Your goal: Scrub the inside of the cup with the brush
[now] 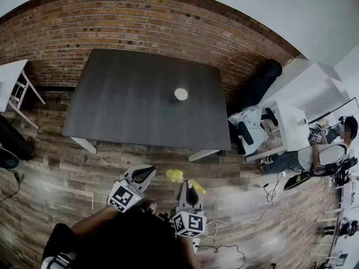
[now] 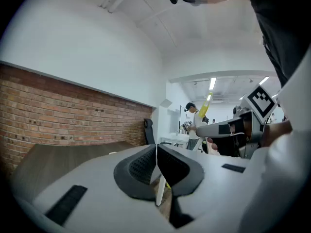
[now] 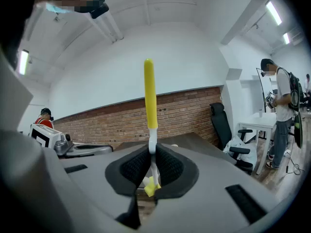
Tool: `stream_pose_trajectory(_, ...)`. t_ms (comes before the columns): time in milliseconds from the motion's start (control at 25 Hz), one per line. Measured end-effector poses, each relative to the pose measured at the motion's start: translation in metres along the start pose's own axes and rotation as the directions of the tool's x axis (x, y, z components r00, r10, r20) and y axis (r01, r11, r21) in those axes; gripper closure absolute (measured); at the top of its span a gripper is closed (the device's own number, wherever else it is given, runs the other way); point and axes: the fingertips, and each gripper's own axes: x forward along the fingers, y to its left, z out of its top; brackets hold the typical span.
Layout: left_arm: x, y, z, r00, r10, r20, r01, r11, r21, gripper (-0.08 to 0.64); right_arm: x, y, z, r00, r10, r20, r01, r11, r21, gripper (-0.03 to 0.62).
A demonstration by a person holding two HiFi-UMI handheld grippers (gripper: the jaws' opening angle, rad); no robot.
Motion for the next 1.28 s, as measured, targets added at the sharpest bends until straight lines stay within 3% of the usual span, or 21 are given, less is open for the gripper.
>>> stream_pose_trajectory(760,0.006,0.022,-0.001,1.000,-0.007,0.006,0.007,1.000,-0.011,0.522,0.021,0.002,0.004,1.000,-0.022,0.008,0.022,1.000,0.016,0.541)
stream_pose_trajectory(1280,-0.018,0.078,-0.011,0.999,-0.048,-0.005,0.048,0.998,-0.028,0.522,0.052,0.048,-0.002,0.995,-0.102,-0.012,0.102,0.995,-0.010,0.540)
